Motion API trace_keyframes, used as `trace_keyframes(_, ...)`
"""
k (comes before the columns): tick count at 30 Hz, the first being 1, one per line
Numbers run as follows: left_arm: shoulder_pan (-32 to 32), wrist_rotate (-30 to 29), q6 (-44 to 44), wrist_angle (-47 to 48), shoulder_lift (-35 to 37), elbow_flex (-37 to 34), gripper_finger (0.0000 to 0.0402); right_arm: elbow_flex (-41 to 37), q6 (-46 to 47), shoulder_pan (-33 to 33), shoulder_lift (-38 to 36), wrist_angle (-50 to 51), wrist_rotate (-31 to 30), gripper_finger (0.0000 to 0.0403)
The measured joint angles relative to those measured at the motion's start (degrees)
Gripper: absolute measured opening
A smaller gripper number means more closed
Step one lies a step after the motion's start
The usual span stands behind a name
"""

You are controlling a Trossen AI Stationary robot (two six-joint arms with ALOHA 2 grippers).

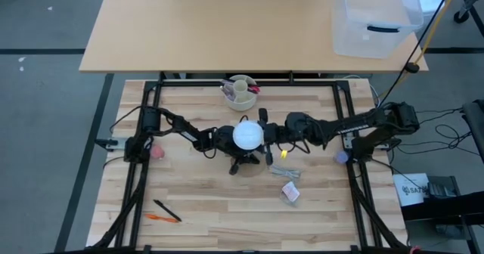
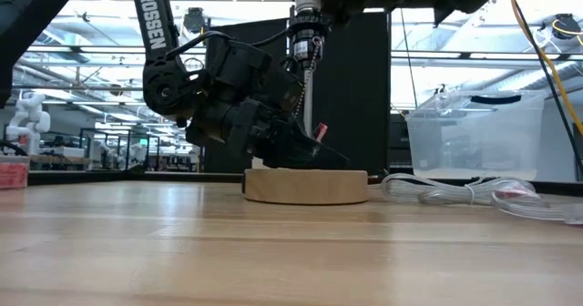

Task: Screw lightbulb
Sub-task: Remove the lightbulb from the wooden lamp

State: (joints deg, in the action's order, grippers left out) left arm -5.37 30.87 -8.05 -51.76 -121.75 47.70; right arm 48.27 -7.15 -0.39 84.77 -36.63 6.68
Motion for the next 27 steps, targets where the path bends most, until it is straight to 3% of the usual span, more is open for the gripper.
trace_keyframes(16, 0.2, 0.6, 0.7, 2.0, 0.0, 0.0, 0.0017, 2.6, 0.9, -7.8, 0.2, 4.0, 25.2, 0.0175)
trace_keyframes(23, 0.3, -0.6, 2.3, 2.3, 0.1, 0.0, 0.0017, 4.3, 2.1, -7.7, 0.3, 5.3, 25.7, 0.0175)
trace_keyframes(27, 0.3, -2.0, 2.6, 2.2, 0.1, -0.1, 0.0017, 4.5, 2.5, -6.1, 0.3, 6.2, 20.2, 0.0183)
